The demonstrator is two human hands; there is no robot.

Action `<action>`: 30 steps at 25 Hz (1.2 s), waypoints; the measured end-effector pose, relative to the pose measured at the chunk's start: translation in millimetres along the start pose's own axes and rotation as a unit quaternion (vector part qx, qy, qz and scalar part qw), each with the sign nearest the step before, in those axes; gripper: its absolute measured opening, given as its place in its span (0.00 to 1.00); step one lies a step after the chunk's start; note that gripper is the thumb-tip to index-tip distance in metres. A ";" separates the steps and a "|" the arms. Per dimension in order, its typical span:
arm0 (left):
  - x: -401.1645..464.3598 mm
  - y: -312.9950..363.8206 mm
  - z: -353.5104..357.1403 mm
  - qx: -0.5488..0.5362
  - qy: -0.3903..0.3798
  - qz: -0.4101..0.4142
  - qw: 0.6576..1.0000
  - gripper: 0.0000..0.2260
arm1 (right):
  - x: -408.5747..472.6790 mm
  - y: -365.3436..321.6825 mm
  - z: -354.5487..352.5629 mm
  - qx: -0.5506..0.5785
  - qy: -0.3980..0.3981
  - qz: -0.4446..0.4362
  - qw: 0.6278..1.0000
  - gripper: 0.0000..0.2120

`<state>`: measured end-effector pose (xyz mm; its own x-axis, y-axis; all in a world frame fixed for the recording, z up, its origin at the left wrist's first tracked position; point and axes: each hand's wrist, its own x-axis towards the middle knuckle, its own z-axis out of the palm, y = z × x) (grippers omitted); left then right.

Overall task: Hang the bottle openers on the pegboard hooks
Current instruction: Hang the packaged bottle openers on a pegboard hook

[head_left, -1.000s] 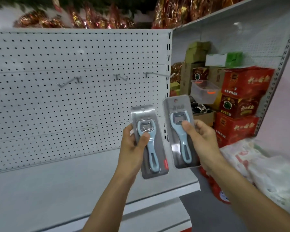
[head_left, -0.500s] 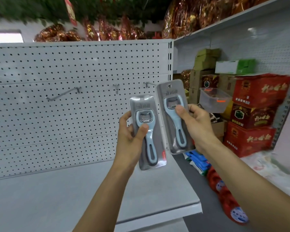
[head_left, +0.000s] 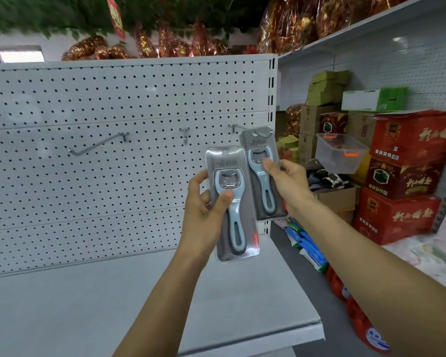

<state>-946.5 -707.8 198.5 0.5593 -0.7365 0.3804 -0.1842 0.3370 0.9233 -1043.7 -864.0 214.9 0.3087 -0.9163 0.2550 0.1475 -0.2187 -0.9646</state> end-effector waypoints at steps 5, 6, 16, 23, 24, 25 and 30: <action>14.6 -0.9 -5.9 -0.002 -0.005 0.001 1.000 0.21 | 29.0 2.7 15.2 0.010 0.010 0.042 0.999 0.08; 17.3 -1.1 -6.7 -0.002 -0.008 0.003 1.000 0.21 | 33.9 4.5 17.2 0.007 0.013 0.043 0.999 0.08; 23.5 0.6 -8.0 0.004 -0.025 0.017 1.000 0.21 | 43.5 22.1 6.6 -0.076 0.027 0.040 0.996 0.18; 14.6 0.4 0.3 0.000 -0.039 0.057 0.998 0.23 | -42.9 -7.7 13.4 0.029 -0.057 -0.105 0.992 0.17; 12.0 0.5 4.1 -0.002 -0.046 0.065 0.997 0.23 | -52.3 -12.6 15.5 0.050 -0.078 -0.115 0.989 0.16; 9.2 0.7 7.8 -0.004 -0.051 0.071 0.996 0.24 | -58.1 -15.8 16.9 0.065 -0.079 -0.118 0.988 0.14; 0.0 -1.8 20.1 0.053 -0.085 0.101 0.990 0.24 | -59.5 -29.4 3.7 0.098 -0.003 -0.143 0.985 0.09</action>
<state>-962.4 -720.2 197.9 0.3593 -0.7517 0.5530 -0.3666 0.4313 0.8244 -1062.9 -801.8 228.3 0.2331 -0.8245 0.5156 0.4078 -0.3984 -0.8215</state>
